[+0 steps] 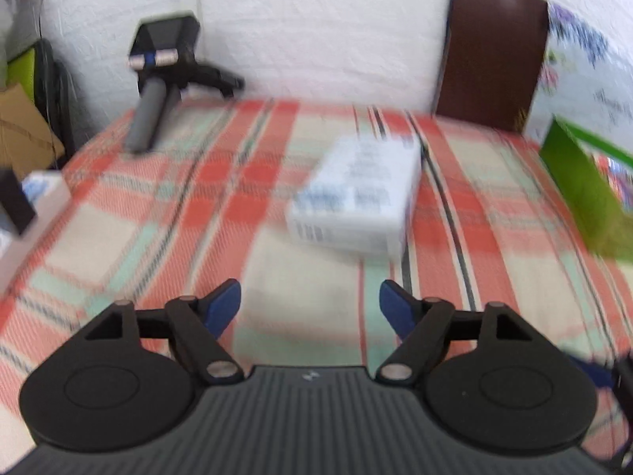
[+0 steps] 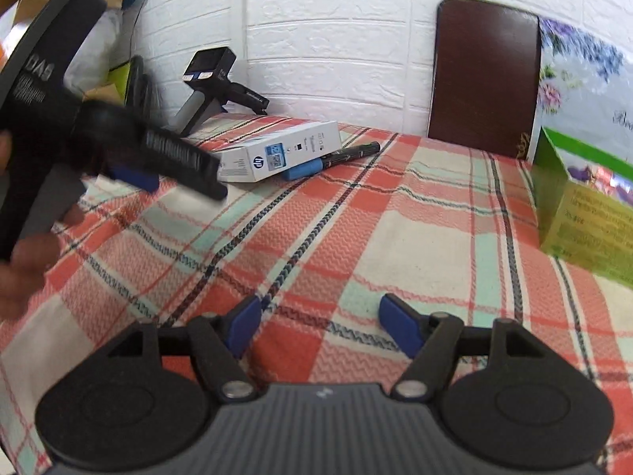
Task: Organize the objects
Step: 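Grasp the white HP box with the left gripper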
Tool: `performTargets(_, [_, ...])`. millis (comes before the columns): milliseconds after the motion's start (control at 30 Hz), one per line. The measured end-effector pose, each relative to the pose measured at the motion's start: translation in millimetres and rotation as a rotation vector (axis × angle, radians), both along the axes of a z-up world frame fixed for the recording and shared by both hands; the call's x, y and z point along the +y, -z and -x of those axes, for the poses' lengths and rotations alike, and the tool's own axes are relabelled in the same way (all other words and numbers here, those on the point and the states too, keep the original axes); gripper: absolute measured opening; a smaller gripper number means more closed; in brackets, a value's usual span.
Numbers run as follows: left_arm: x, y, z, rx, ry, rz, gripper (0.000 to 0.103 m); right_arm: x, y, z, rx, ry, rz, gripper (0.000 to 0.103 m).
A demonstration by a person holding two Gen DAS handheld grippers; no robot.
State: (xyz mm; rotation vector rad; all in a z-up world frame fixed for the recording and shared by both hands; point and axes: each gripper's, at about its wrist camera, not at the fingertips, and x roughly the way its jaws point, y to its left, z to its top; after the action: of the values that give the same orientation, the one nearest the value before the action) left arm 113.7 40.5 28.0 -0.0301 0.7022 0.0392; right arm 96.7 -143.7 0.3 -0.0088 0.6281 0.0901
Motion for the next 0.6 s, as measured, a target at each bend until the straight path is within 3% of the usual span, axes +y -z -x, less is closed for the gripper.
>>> performTargets(100, [-3, -19, -18, -0.082, 0.014, 0.002, 0.089, 1, 1, 0, -0.007, -0.002, 0.0, 0.07])
performTargets(167, [-12, -26, -32, -0.115, 0.056, -0.007, 0.103, 0, 2, 0, -0.008, -0.005, -0.009, 0.072])
performTargets(233, [-25, -23, -51, -0.1, 0.112, -0.058, 0.103, -2, 2, 1, -0.008, -0.01, -0.02, 0.074])
performTargets(300, [-30, -12, -67, -0.055, 0.104, -0.105, 0.103, -2, 2, 1, -0.008, -0.014, -0.021, 0.074])
performTargets(333, [-28, -7, -73, -0.023, 0.106, -0.096, 0.103, -2, 2, 1, -0.008, -0.014, -0.023, 0.074])
performTargets(433, [-18, 7, -71, 0.044, 0.152, -0.017, 0.085, -4, 2, 2, -0.009, -0.016, -0.036, 0.075])
performTargets(533, [-18, 6, -45, 0.009, 0.177, -0.011, 0.084, -7, 0, 4, -0.016, -0.009, -0.055, 0.072])
performTargets(600, [-21, 4, -22, -0.008, 0.255, 0.019, 0.084, -14, -3, 7, -0.022, 0.004, -0.09, 0.071])
